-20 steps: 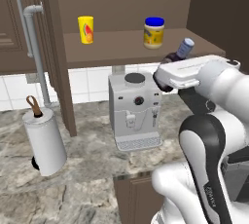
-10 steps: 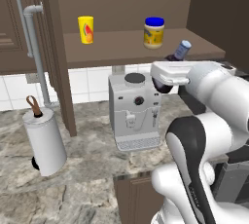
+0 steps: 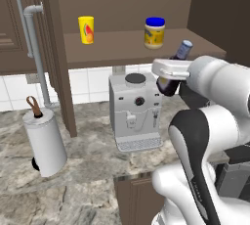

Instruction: Pick the mayonnaise and condiment bottle from the counter and place them in the cabinet.

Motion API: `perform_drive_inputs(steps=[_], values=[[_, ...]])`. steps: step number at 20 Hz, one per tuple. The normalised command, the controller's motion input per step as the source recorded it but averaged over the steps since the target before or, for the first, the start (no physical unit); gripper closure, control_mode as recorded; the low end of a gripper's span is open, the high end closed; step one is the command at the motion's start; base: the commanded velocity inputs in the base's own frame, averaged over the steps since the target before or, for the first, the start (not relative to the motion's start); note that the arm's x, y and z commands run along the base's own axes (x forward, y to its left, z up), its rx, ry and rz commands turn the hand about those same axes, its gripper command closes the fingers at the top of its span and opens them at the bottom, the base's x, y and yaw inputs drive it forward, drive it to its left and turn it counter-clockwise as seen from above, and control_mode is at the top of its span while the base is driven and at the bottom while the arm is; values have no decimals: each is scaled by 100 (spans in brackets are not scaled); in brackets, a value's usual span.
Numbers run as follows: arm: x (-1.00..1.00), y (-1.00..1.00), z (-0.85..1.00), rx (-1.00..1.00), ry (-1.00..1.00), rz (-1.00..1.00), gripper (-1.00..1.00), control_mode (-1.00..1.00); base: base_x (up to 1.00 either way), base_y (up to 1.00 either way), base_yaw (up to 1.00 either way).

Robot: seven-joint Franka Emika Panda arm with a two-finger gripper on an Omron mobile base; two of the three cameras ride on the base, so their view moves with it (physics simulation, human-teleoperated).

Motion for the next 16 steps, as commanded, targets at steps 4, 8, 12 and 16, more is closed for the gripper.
perform_drive_inputs(steps=[4, 8, 12, 16], values=[[3, -22, 0, 0, 4, 0, 100, -100, 0, 0, 0], [23, -24, 0, 0, 0, 0, 100, -100, 0, 0, 0], [22, -16, 0, -2, 0, 1, 100, -100, 0, 0, 0], [40, -8, 0, -1, 0, 3, 100, -100, 0, 0, 0]])
